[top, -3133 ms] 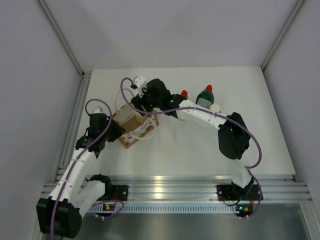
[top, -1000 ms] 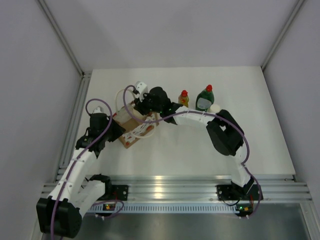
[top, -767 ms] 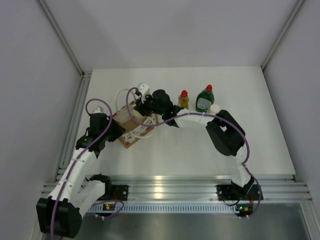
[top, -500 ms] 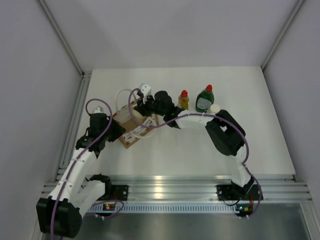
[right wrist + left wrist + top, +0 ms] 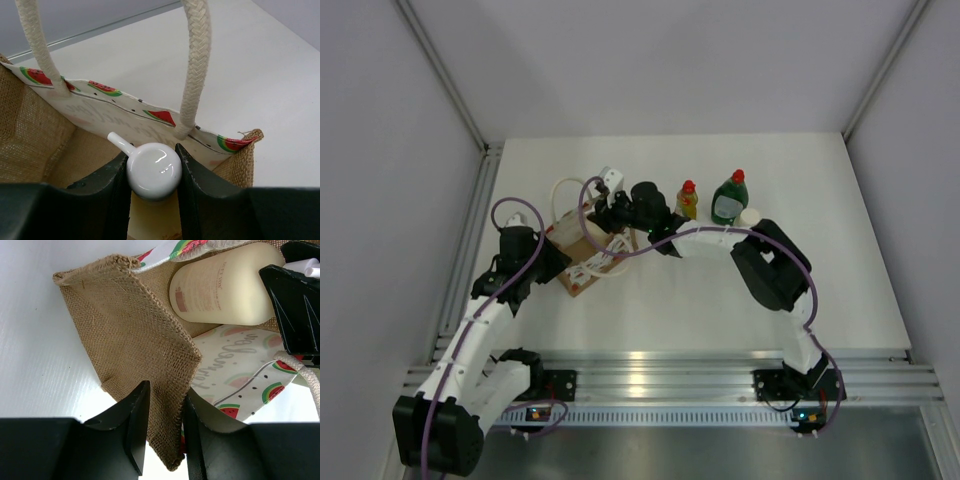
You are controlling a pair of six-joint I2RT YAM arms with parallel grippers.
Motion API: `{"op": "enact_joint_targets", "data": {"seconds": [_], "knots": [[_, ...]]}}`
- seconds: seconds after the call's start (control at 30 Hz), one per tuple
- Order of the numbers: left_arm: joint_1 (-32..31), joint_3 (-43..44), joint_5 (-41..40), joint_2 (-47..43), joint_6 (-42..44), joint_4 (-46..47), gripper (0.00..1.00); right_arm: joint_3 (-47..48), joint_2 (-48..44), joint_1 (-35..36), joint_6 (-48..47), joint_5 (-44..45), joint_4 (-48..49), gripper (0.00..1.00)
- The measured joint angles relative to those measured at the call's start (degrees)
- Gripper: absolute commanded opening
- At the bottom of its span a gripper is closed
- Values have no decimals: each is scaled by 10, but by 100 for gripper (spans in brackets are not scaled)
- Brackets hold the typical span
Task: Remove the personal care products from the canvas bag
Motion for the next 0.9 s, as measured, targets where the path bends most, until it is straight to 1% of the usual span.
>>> {"op": "enact_joint_targets", "data": {"seconds": [0.9], "knots": [[0, 0, 0, 0, 0, 0, 37, -14, -41, -1, -1, -24, -31, 0]]}}
